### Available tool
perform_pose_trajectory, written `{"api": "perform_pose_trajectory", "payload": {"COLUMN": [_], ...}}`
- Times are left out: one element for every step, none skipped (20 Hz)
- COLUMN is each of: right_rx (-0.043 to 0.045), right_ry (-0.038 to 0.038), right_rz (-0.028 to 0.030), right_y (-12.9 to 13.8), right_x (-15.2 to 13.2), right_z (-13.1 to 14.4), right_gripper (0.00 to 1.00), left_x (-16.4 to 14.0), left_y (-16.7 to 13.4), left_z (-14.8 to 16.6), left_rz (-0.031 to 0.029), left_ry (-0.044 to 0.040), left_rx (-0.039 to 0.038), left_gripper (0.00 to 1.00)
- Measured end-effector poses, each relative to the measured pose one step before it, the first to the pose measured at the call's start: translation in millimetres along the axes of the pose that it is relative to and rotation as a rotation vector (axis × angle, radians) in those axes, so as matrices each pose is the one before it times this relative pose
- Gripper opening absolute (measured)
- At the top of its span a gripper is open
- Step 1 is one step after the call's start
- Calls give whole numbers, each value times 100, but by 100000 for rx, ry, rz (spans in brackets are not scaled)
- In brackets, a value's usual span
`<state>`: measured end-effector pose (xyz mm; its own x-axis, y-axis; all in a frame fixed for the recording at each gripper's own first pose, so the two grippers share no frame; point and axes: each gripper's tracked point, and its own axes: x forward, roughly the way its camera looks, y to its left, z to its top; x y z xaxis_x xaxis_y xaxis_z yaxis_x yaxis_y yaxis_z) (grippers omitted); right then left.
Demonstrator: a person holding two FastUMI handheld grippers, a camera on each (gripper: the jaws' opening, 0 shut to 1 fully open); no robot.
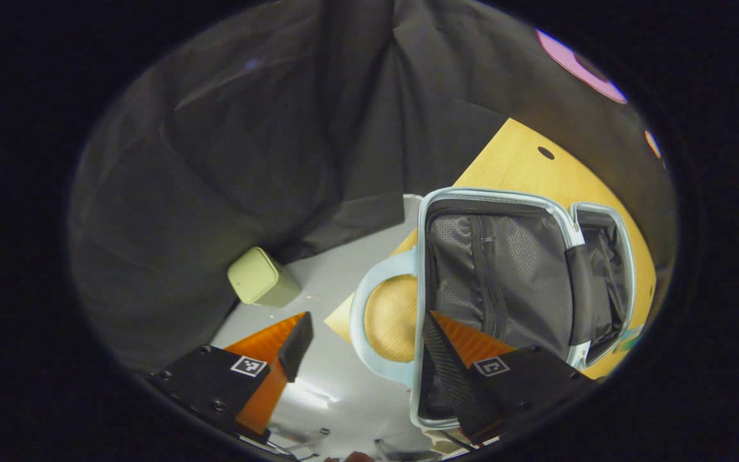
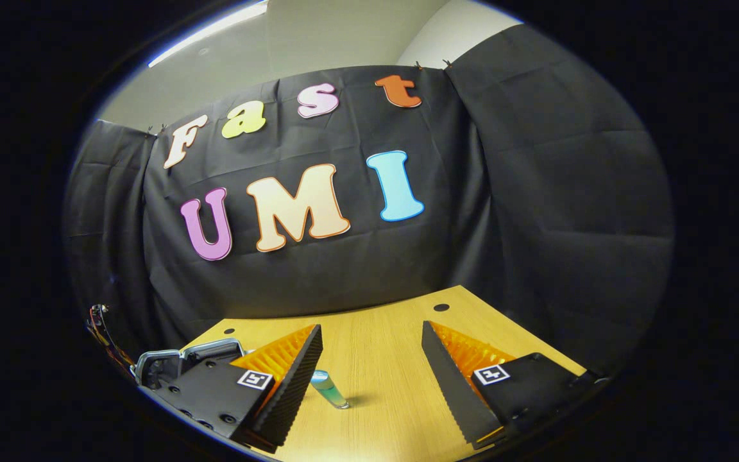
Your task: First open the suitcase, pack the skin care products into it, and then close the suitcase.
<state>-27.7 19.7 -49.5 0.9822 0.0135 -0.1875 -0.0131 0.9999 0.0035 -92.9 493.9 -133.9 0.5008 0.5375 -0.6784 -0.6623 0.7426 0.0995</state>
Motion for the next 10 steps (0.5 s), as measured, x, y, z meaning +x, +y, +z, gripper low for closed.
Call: {"api": "perform_pose_trajectory", "payload": {"right_rx": [897, 381, -11, -362, -645, -722, -510, -8, 408, 707], "right_ry": [578, 722, 496, 322, 408, 555, 499, 303, 463, 636], "right_rz": [161, 107, 120, 281, 183, 411, 483, 540, 812, 686], "right_y": [-142, -148, -194, -209, -176, -123, -110, -44, -34, -40], "right_x": [160, 64, 102, 74, 165, 96, 139, 173, 191, 125], "right_z": [-116, -297, -136, -140, -139, -158, -122, -137, -146, -308], "right_gripper": [98, 98, 97, 97, 97, 97, 97, 98, 97, 97], "left_x": [-1119, -1154, -1298, -1175, -1330, -1464, -1425, -1379, -1544, -1150], "left_y": [-117, -530, -1021, -1185, -1614, -1640, -1673, -2298, -2213, -2107], "left_z": [234, 19, 52, 320, 466, 468, 533, 323, 327, 49], "left_rz": [1829, 549, -1384, -1944, -2245, -2872, -2938, -3105, -3230, -2370], "left_ry": [-1435, -620, -1437, -2365, -3342, -4493, -3509, -2935, -2681, -2500], "left_rx": [3101, 2561, 2409, 1833, 1485, 1850, 1636, 2020, 2383, 1765], "left_gripper": [98, 97, 96, 96, 97, 97, 96, 100, 96, 97]}}
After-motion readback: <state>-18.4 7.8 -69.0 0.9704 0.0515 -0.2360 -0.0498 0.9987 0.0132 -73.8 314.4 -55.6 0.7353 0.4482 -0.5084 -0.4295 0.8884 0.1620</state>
